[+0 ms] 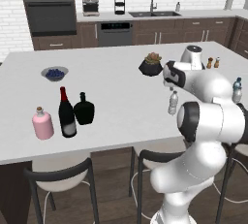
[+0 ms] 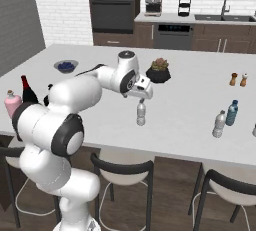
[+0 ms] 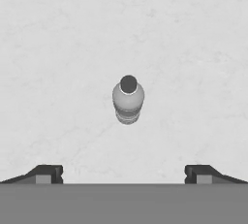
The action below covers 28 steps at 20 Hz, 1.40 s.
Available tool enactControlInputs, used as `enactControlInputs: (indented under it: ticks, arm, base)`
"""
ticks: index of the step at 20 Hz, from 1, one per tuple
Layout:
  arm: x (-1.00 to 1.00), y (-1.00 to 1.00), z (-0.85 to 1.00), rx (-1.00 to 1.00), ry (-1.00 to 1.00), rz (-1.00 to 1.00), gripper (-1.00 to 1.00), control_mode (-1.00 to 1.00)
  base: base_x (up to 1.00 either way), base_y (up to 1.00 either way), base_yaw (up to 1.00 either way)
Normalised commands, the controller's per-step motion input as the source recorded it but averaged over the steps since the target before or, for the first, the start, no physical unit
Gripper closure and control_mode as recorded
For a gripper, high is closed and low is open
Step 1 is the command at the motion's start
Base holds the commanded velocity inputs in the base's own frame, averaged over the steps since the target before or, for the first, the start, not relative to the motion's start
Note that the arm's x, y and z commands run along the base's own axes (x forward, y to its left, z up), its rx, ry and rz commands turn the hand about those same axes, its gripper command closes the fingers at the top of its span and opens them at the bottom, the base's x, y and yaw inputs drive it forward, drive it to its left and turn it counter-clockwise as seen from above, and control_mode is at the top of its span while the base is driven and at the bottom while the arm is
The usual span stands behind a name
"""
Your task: Move the plastic bottles in the middle to the plastics group, and the glass bottles in the middle to the glass group.
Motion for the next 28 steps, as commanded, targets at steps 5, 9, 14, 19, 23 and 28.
enactControlInputs:
  ticks: [5, 9, 14, 19, 23, 28]
  arm:
    - [0.12, 0.00, -0.27, 0.01, -0.06, 0.00, -1.00, -1.00]
    - [0.25, 0.00, -0.38, 0.00, -0.06, 0.00, -1.00, -1.00]
    - [0.22, 0.00, -0.12, 0.00, -0.01, 0.00, -1.00, -1.00]
    - [0.19, -0.07, 0.06, 0.00, 0.00, 0.00, -1.00, -1.00]
    - [0.00, -0.17, 0.00, 0.00, 0.00, 0.00, -1.00, -1.00]
    - [0.00, -0.18, 0.00, 0.00, 0.00, 0.00, -1.00, -1.00]
  base:
    - [0.00, 0.00, 0.00]
    - [0.00, 0.00, 0.00]
    - [0.00, 0.00, 0.00]
    - [0.00, 0.00, 0.00]
    - [0.00, 0.00, 0.00]
    - [0.00, 0.00, 0.00]
